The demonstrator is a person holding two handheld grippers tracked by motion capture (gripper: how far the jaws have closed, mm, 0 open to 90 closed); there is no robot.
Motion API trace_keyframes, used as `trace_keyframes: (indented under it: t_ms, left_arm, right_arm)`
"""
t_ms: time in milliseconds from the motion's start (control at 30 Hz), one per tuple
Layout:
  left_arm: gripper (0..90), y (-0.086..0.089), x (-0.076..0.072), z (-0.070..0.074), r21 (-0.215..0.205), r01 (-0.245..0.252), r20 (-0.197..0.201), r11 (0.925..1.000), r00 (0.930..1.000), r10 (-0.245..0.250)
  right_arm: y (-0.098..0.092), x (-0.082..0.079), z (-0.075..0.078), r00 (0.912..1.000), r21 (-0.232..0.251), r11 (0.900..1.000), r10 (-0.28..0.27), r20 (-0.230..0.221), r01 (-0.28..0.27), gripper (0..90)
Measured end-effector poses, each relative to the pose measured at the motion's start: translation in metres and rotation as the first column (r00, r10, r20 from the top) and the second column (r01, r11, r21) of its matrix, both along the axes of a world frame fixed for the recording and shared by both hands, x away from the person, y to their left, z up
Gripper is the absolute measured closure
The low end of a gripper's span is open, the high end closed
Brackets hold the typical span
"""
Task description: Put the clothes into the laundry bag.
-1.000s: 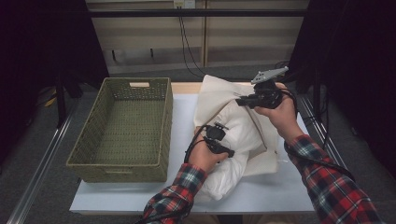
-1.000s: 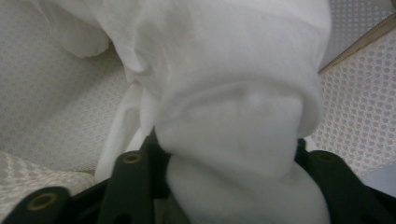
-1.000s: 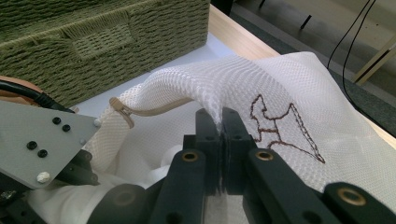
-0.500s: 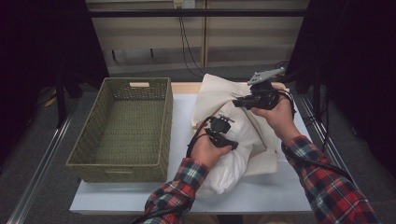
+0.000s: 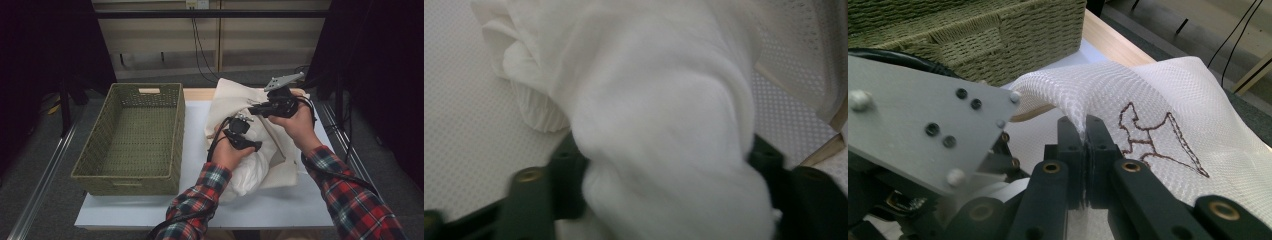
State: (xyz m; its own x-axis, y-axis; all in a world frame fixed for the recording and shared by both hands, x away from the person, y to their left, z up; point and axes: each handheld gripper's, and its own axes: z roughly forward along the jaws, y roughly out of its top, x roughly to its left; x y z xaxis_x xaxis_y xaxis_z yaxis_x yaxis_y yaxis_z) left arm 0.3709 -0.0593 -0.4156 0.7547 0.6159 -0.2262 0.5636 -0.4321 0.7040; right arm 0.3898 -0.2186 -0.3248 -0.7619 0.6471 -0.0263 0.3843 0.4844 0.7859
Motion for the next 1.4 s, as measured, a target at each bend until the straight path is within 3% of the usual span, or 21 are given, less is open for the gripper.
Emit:
trace_keyframes:
  t_ms: [100,233,300,333,467,600,733,800,833,1033,1100,1133,1167,1233,1400]
  left_arm:
    - [17.5,0.003,-0.004,0.005,0.000,-0.003,-0.003,1.0000,1.0000,0.003]
    - [9.1,0.011,-0.009,0.013,0.024,-0.011,-0.017,0.9997,0.9998,0.012]
    - [8.2,0.016,-0.012,0.014,0.015,0.007,-0.030,0.9999,0.9995,-0.006]
    - [6.8,0.019,-0.014,0.015,0.032,0.014,-0.024,0.9994,0.9996,-0.014]
    - [4.9,0.030,-0.023,0.013,0.028,0.023,-0.018,0.9994,0.9996,-0.023]
    - [4.1,0.035,-0.027,0.006,0.051,0.026,-0.032,0.9984,0.9992,-0.024]
    - [4.2,0.036,-0.030,-0.013,0.060,0.029,-0.056,0.9978,0.9981,-0.026]
    - [4.4,0.034,-0.032,-0.021,0.039,0.006,-0.070,0.9992,0.9976,-0.004]
    - [4.4,0.035,-0.032,-0.024,0.057,0.023,-0.067,0.9981,0.9976,-0.019]
    - [11.9,0.031,-0.035,-0.039,0.039,0.028,-0.124,0.9988,0.9921,-0.023]
    - [16.9,0.029,-0.035,-0.041,0.048,0.040,-0.127,0.9981,0.9914,-0.033]
    - [17.6,0.027,-0.037,-0.043,0.038,0.014,-0.128,0.9992,0.9917,-0.009]
    - [21.5,0.028,-0.036,-0.043,0.059,0.040,-0.130,0.9974,0.9910,-0.032]
    - [24.7,0.027,-0.037,-0.044,0.061,0.043,-0.132,0.9972,0.9906,-0.035]
    - [41.9,0.028,-0.040,-0.045,0.064,0.047,-0.143,0.9969,0.9891,-0.037]
  right_arm:
    - [-0.005,0.001,-0.003,0.9999,0.004,1.000,-0.010,-0.006,0.010,88.4]
    - [-0.009,0.002,-0.006,0.9997,0.003,1.000,-0.020,-0.015,0.020,88.4]
    - [-0.009,0.002,-0.007,0.9995,0.003,1.000,-0.026,-0.015,0.026,88.4]
    - [-0.009,0.002,-0.007,0.9996,-0.003,1.000,-0.022,-0.015,0.022,88.4]
    - [-0.008,0.003,-0.008,0.9997,-0.011,1.000,-0.023,-0.011,0.022,88.4]
    - [-0.007,0.003,-0.008,0.9995,-0.017,0.999,-0.029,-0.011,0.029,88.4]
    - [-0.006,0.002,-0.007,0.9994,-0.022,0.999,-0.031,-0.018,0.031,88.3]
    - [-0.007,0.002,-0.006,0.9993,-0.026,0.999,-0.032,-0.018,0.031,88.4]
    - [-0.007,0.001,-0.006,0.9994,-0.024,0.999,-0.032,-0.017,0.031,88.4]
    - [-0.009,0.001,-0.005,0.9994,-0.021,0.999,-0.031,-0.013,0.031,88.4]
    - [-0.009,0.001,-0.005,0.9994,-0.024,0.999,-0.031,-0.015,0.030,88.4]
    - [-0.009,0.001,-0.004,0.9994,-0.022,0.999,-0.030,-0.015,0.030,88.4]
    - [-0.009,0.001,-0.004,0.9995,-0.024,0.999,-0.027,-0.016,0.026,88.4]
    - [-0.010,0.001,-0.005,0.9996,-0.023,0.999,-0.026,-0.013,0.026,88.4]
    - [-0.010,0.000,-0.004,0.9995,-0.026,0.999,-0.030,-0.014,0.030,88.4]
